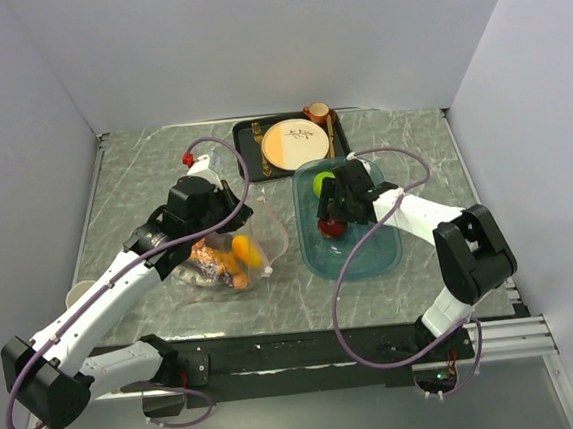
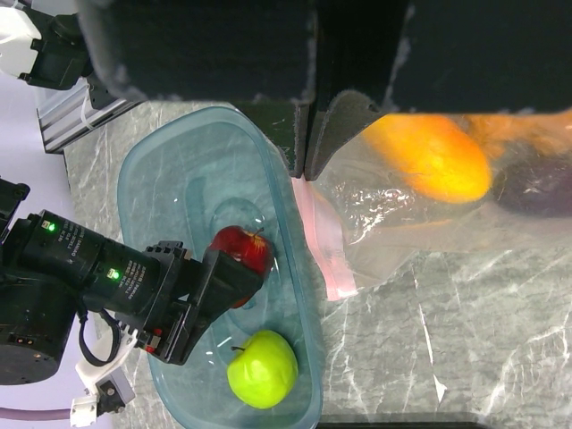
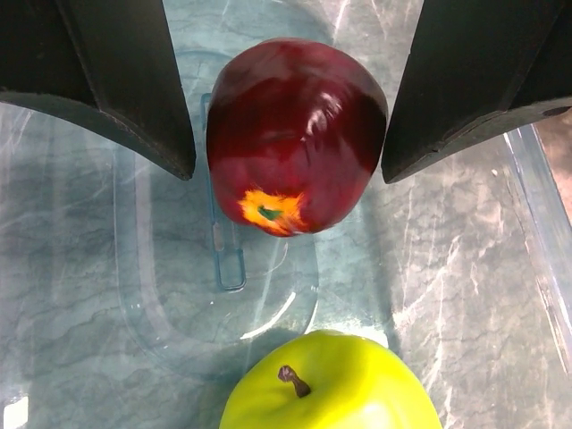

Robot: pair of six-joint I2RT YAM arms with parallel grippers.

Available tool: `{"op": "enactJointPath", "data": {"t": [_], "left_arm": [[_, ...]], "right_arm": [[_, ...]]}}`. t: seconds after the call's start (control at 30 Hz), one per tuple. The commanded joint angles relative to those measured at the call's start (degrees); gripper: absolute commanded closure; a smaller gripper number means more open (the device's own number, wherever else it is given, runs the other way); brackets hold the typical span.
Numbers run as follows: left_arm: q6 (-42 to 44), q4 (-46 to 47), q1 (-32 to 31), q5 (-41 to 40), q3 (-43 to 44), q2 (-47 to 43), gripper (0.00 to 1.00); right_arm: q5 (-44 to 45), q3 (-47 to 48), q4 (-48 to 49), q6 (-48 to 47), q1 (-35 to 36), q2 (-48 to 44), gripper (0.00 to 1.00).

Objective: Place the food in the zip-top bag and seal the zipper
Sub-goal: Pick up the fake fruit from the bin.

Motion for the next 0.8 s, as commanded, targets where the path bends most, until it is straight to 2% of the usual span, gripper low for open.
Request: {"op": "enactJointPath", "data": {"t": [0.0, 0.23, 0.37, 0.5, 0.6, 0.63, 0.7, 0.73, 0.77], "left_arm": [[0.22, 1.17, -0.27, -0.22, 0.23, -0.49, 0.99], [0.22, 1.17, -0.27, -0.31, 0.41, -0.58, 0.99], [0.13, 1.26, -0.27, -0.13, 0.41, -0.49, 0.99], [0.22, 1.26, -0.27, 0.39, 0.58, -0.23, 0.99], [0.13, 1.26, -0.27, 0.39, 0.50, -0.31, 0.99], [0.13, 1.26, -0.27, 0.39, 0.41, -0.40, 0.99], [0.13, 1.34, -0.27, 0.22, 0.32, -0.58, 0.99], [0.13, 1.26, -0.27, 0.22, 0.23, -0.58, 0.99], [0.13, 1.17, -0.27, 0.22, 0.32, -0.58, 0.99]], "right_arm": [[-0.38, 0.88, -0.05, -0.67, -0.58, -0.51, 0.09], [-2.31, 0.01, -0.14, -0.32, -0.58, -1.39, 0.09], [-4.94, -2.19, 2.14, 0.03, -0.49, -3.58, 0.03], [-4.86, -2.90, 2.06, 0.30, -0.58, -4.38, 0.03], [-4.86, -2.63, 1.26, 0.30, -0.58, -4.03, 0.06], [-4.86, -2.72, 1.79, 0.21, -0.49, -4.03, 0.14], [-4.86, -2.98, 1.97, 0.39, -0.58, -4.11, 0.20], [-4.86, -3.07, 2.23, 0.39, -0.49, -4.29, 0.30], [-4.78, -3.16, 2.23, 0.39, -0.58, -4.55, 0.34]]}}
